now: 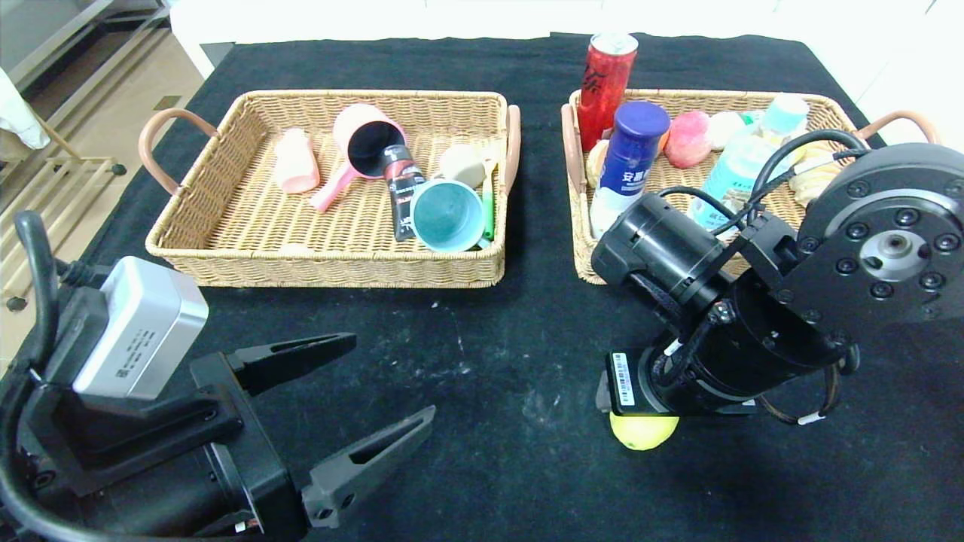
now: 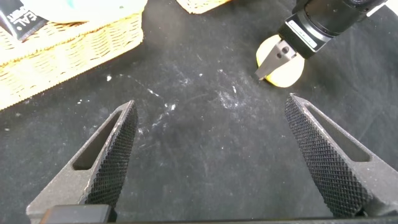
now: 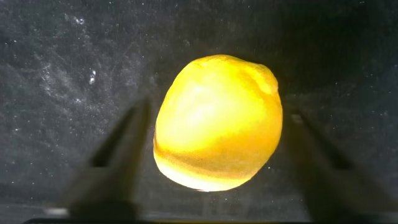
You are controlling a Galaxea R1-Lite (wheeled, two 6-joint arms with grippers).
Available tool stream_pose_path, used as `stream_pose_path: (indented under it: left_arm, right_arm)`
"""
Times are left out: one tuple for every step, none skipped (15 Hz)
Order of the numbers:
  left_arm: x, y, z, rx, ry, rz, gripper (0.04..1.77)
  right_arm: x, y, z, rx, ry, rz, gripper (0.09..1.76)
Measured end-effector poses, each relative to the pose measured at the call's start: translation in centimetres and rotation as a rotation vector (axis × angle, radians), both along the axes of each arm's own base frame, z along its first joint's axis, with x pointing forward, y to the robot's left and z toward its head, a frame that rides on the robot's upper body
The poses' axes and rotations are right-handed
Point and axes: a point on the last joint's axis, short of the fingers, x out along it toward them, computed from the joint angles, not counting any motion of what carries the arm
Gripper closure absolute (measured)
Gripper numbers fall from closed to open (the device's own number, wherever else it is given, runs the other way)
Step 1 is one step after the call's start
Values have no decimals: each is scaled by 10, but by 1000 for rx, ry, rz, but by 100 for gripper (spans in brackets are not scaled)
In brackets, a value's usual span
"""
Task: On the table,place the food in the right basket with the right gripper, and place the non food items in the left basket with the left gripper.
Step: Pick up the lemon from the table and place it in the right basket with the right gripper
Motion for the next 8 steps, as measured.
stream_pose_path:
  left_arm:
    - [0,0,0,0,0,-1,9]
    - [0,0,0,1,1,-1,9]
    - [0,0,0,2,2,-2,9]
    - [0,0,-1,3,3,-2,9]
    - [0,0,-1,4,4,-2,9]
    - [1,-1,-2,6,5,-2,9]
    - [1,-1,-2,7,6,-2,9]
    - [1,-1,-2,7,7,-2,9]
  right_arm:
    - [0,0,0,-1,1,-1,64]
    - [0,0,-1,-1,1,0,72]
    - [0,0,-1,-2,2,0,74]
    - [1,0,-1,-2,3,0,75]
    - [1,1,-1,-2,4,0,76]
    - [1,1,-2,-3,5,0,76]
    - [1,0,-2,-3,5,0,76]
    - [1,0,-2,-3,5,-1,76]
